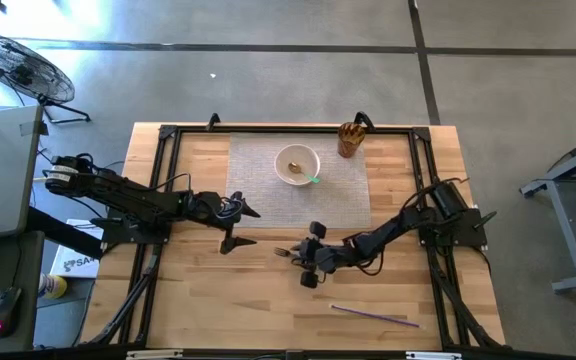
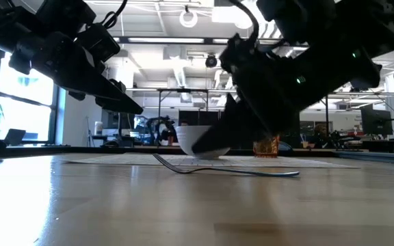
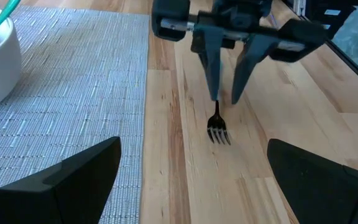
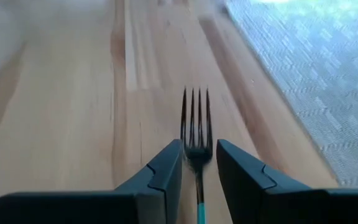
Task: Pick & Place Utensil
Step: Put the blue fork into the white bowl on the gray mat
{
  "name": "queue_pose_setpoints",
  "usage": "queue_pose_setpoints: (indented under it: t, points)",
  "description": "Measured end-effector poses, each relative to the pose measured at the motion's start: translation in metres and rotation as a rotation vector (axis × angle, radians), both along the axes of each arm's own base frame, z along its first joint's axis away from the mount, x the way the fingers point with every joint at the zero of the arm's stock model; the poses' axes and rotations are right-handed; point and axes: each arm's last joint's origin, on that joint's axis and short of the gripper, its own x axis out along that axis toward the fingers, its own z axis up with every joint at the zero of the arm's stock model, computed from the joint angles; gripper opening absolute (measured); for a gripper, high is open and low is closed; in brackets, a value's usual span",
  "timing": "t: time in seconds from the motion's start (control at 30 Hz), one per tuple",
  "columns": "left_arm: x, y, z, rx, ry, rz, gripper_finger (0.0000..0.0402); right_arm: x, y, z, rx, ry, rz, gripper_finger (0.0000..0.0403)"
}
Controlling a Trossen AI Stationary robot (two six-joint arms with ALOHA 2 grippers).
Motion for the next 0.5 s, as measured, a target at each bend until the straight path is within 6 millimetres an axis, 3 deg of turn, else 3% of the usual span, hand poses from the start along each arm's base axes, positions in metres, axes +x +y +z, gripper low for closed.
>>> queue_pose_setpoints:
  t: [0.27, 0.5]
  points:
    - [0.0000, 0.0000, 0.0000, 0.000, 0.000, 0.000, 0.0399, 0.0035, -0.0106, -0.0021, 0.060, 0.035, 0.034, 0.0094]
    - [0.0000, -0.0001, 0.0000, 0.000, 0.000, -0.001, 0.0399, 0.0077, -0.0097, -0.0020, 0.022, 0.210, 0.013, 0.0094]
